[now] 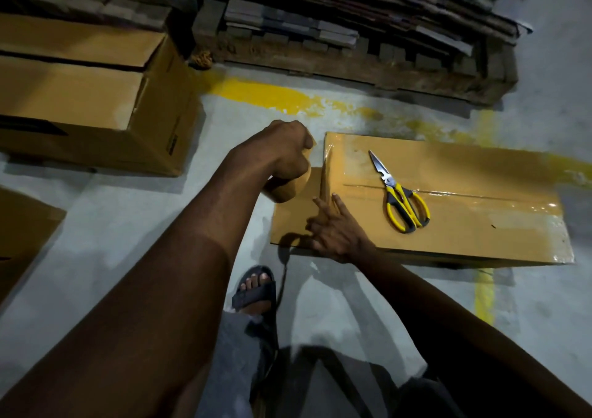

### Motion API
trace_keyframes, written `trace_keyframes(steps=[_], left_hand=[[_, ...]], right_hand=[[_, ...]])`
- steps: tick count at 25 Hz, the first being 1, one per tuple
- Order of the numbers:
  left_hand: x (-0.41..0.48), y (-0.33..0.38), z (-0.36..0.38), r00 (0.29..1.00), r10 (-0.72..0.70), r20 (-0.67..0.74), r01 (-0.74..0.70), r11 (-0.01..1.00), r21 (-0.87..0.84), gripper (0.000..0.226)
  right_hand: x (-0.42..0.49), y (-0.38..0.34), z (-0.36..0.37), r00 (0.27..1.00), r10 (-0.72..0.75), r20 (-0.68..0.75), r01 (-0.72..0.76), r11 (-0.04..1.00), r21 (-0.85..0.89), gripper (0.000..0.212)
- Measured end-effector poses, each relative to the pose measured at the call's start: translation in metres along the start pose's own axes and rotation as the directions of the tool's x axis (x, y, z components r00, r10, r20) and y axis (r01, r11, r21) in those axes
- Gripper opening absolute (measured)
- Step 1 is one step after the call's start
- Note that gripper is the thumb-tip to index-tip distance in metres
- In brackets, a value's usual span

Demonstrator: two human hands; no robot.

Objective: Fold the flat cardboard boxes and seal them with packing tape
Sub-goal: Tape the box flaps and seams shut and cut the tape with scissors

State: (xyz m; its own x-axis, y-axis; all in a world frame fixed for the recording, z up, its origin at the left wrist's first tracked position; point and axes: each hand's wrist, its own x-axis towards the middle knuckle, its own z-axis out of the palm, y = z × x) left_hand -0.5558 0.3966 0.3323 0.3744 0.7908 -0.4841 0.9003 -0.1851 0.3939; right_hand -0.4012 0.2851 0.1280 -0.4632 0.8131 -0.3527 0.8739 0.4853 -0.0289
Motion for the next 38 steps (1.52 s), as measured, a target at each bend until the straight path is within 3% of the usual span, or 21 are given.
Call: trace_keyframes(steps=[3, 5, 9, 11, 13, 14, 16, 17, 19, 22, 26, 29, 31, 35, 38], left_hand=[[0.002, -0.006, -0.002, 1.000, -0.016, -0.002, 0.016, 1.000, -0.021, 0.071], [0.003, -0.008, -0.003, 0.999, -0.030, -0.013, 0.030, 0.999, -0.033, 0.070], [0.010, -0.007, -0.003, 0.999, -0.051, -0.012, 0.051, 0.999, -0.018, 0.068], [0.014, -0.006, -0.003, 0.999, -0.034, -0.007, 0.034, 0.999, 0.006, 0.066], [0.019, -0.005, -0.003, 1.000, -0.025, 0.004, 0.025, 1.000, -0.010, 0.064], [0.021, -0.004, -0.004, 1.000, -0.027, 0.012, 0.027, 0.999, -0.023, 0.063], [0.026, -0.002, -0.004, 0.999, -0.030, 0.020, 0.031, 0.999, -0.034, 0.062], [0.027, 0.000, -0.003, 0.999, -0.026, 0.025, 0.027, 0.999, -0.037, 0.061], [0.030, 0.006, 0.002, 0.999, 0.002, 0.038, 0.000, 0.999, -0.043, 0.057], [0.033, 0.014, 0.009, 0.999, 0.031, 0.044, -0.030, 0.999, -0.014, 0.056], [0.032, 0.019, 0.013, 0.998, 0.048, 0.045, -0.048, 0.999, -0.002, 0.051], [0.030, 0.015, 0.012, 0.996, 0.063, 0.056, -0.064, 0.998, 0.016, 0.032], [0.028, 0.012, 0.009, 0.996, 0.051, 0.072, -0.054, 0.998, 0.043, 0.018], [0.025, 0.009, 0.005, 0.996, 0.037, 0.080, -0.042, 0.998, 0.050, 0.022], [0.022, 0.010, 0.004, 0.998, 0.027, 0.063, -0.030, 0.999, 0.043, 0.020]], right_hand=[[0.014, 0.032, -0.019, 0.946, 0.257, -0.195, -0.251, 0.966, 0.056, 0.073], [0.026, 0.054, -0.024, 0.907, 0.354, -0.228, -0.354, 0.934, 0.044, 0.062], [0.061, 0.071, -0.031, 0.953, 0.304, -0.022, -0.302, 0.934, -0.189, 0.066], [0.080, 0.074, -0.033, 0.971, 0.237, 0.023, -0.226, 0.949, -0.219, 0.069], [0.094, 0.083, -0.035, 0.992, 0.129, -0.014, -0.130, 0.984, -0.120, 0.061], [0.099, 0.092, -0.036, 0.982, 0.151, -0.116, -0.154, 0.988, -0.023, 0.057], [0.107, 0.116, -0.037, 0.853, 0.408, -0.324, -0.340, 0.908, 0.246, 0.062], [0.109, 0.127, -0.036, 0.780, 0.538, -0.319, -0.417, 0.828, 0.375, 0.068], [0.118, 0.142, -0.035, 0.741, 0.648, -0.176, -0.511, 0.714, 0.480, 0.074], [0.133, 0.145, -0.038, 0.768, 0.637, -0.071, -0.549, 0.711, 0.440, 0.064], [0.143, 0.139, -0.036, 0.768, 0.636, -0.070, -0.578, 0.737, 0.349, 0.037], [0.144, 0.137, -0.034, 0.762, 0.642, -0.089, -0.580, 0.737, 0.347, 0.028], [0.141, 0.137, -0.028, 0.785, 0.604, -0.136, -0.534, 0.772, 0.346, 0.031], [0.133, 0.136, -0.012, 0.800, 0.501, -0.330, -0.384, 0.850, 0.359, 0.051], [0.134, 0.132, -0.012, 0.808, 0.464, -0.363, -0.368, 0.879, 0.304, 0.056]])
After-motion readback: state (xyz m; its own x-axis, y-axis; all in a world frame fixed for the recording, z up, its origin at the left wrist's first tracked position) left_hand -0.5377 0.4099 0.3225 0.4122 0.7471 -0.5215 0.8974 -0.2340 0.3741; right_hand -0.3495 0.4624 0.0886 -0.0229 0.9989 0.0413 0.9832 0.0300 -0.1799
